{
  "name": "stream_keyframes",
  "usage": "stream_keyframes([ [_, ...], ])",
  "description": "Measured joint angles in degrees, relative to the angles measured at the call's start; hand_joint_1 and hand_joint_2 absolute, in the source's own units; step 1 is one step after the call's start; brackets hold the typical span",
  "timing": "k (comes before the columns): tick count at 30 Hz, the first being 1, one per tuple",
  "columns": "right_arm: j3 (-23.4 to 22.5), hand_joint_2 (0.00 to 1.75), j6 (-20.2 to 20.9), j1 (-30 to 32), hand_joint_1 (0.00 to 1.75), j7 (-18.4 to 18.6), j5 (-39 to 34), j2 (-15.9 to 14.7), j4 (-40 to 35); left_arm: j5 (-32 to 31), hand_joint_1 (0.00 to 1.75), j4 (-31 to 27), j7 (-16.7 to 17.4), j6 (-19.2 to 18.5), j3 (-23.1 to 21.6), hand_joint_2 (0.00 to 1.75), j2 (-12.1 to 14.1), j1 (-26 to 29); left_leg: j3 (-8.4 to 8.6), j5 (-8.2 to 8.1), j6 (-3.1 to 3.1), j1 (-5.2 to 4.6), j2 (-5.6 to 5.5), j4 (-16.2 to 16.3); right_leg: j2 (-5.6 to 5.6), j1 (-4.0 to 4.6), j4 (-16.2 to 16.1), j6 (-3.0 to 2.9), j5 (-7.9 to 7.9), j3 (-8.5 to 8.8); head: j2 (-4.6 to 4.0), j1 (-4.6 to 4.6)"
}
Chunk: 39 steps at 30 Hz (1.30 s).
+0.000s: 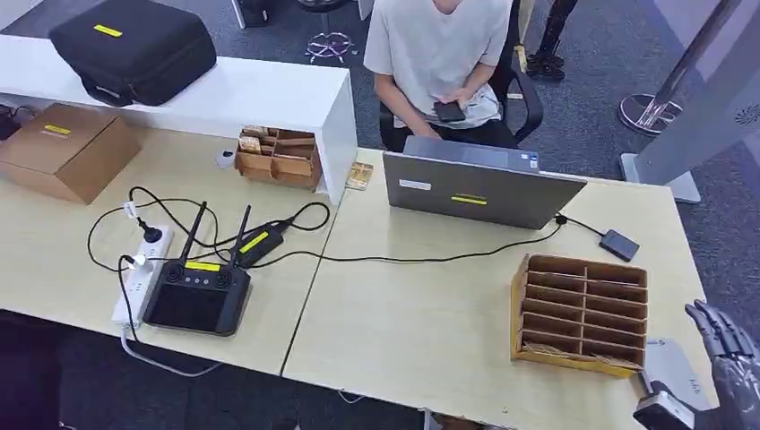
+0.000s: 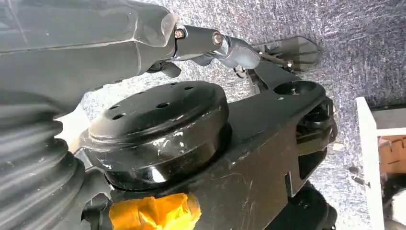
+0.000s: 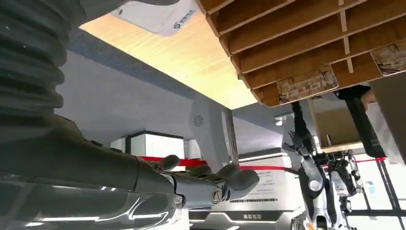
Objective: Pass the card to the sensor for recognition and then transmit it.
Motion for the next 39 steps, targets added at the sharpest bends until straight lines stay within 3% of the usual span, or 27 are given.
stream_keyframes([
  [10, -1.2, 1.75, 0.4, 4.1, 0.00, 0.5, 0.0, 0.4, -2.1, 0.1, 0.00, 0.0, 0.0, 0.0, 0.8, 1.75, 0.0, 0.1, 0.00, 0.00, 0.00, 0.00, 0.01, 0.0, 0.03, 0.00, 0.0, 0.00, 0.00, 0.00, 0.00, 0.02],
  [39, 3.7, 1.75, 2.5, -0.1, 0.00, -1.4, -0.9, 6.2, 8.9, -1.2, 0.00, 0.0, -0.3, -0.1, 1.0, 1.75, -0.1, -0.1, -0.01, 0.00, 0.00, 0.01, 0.02, 0.0, 0.02, 0.01, 0.0, 0.00, 0.00, 0.01, 0.00, 0.04],
])
